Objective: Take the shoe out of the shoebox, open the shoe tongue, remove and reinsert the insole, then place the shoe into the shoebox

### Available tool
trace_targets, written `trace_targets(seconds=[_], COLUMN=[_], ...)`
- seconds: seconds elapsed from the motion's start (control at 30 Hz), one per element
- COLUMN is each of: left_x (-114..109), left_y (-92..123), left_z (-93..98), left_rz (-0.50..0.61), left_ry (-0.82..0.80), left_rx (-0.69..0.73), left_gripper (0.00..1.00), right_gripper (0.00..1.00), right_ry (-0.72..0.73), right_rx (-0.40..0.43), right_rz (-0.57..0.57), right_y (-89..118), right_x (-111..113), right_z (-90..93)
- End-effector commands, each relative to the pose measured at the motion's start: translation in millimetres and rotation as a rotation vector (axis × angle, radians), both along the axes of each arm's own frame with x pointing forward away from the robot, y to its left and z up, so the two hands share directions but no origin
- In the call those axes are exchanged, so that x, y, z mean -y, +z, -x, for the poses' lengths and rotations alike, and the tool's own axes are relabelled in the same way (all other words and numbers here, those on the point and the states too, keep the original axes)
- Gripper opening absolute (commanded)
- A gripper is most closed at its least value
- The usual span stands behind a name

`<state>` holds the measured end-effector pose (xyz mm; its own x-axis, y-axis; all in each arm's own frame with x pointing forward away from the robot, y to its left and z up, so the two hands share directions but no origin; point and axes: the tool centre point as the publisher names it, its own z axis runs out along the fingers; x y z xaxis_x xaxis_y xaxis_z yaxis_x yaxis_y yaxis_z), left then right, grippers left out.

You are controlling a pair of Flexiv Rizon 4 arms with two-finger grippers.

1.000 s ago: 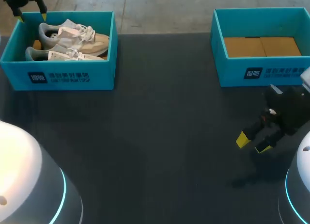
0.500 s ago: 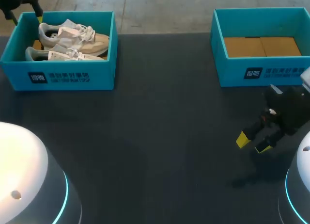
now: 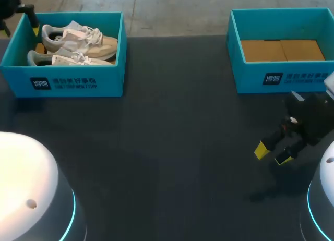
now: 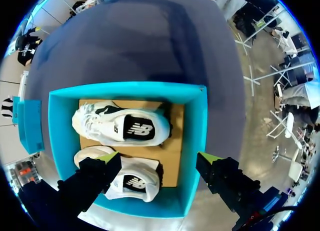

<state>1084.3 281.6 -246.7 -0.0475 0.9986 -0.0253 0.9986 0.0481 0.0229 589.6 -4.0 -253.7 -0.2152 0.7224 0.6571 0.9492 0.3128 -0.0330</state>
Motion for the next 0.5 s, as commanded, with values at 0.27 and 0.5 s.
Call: trace_targets(seconds=[0.27, 0.5], left_x=[2.8, 5.6], left_y=[1.6, -10.4], left_z=[7.0, 11.1], left_rz=[-0.010, 0.000], left_ry=[0.002, -0.044], left_rx=[0.046, 0.021], left_gripper=[1.00, 1.00], right_gripper=[1.00, 1.00], right_ry=[-0.002, -0.002], right_rx=[0.001, 0.001], right_rz=[0.003, 0.003], right_y=[-0.1, -0.1], right_x=[-0.4, -0.4], right_z=[1.0, 1.0])
